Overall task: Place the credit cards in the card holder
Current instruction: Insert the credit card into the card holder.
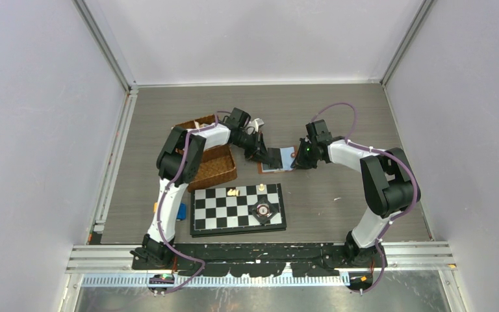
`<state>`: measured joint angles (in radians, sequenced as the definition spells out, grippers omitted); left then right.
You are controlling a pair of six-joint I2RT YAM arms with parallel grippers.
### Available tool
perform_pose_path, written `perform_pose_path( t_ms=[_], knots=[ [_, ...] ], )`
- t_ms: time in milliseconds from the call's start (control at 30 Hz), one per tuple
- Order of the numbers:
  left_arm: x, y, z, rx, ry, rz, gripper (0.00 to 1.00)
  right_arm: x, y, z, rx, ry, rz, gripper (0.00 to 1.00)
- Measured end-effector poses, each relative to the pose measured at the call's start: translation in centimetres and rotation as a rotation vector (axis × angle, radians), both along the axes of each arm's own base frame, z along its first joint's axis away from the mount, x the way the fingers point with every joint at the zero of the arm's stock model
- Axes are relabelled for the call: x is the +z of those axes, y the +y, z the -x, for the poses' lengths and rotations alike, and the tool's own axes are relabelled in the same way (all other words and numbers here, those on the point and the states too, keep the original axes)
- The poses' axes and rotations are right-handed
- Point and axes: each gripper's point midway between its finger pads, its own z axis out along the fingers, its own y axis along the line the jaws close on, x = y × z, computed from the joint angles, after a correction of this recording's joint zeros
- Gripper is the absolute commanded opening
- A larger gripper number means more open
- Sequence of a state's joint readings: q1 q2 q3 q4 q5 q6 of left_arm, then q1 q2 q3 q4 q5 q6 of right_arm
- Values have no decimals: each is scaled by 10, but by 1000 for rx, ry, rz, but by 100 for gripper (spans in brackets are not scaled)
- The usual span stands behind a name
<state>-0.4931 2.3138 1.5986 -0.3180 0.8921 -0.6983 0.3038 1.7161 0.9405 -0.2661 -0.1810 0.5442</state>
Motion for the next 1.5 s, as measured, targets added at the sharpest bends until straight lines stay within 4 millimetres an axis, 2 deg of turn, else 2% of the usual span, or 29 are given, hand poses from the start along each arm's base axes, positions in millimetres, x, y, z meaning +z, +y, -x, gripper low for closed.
perform_pose_path(
  t_ms=[600,1500],
  knots=[
    [-2,2,1,-1,18,1,0,0,0,0,0,2,-1,0],
    [-2,-10,3,10,43,1,0,0,2,1,1,6,-11,0]
  ],
)
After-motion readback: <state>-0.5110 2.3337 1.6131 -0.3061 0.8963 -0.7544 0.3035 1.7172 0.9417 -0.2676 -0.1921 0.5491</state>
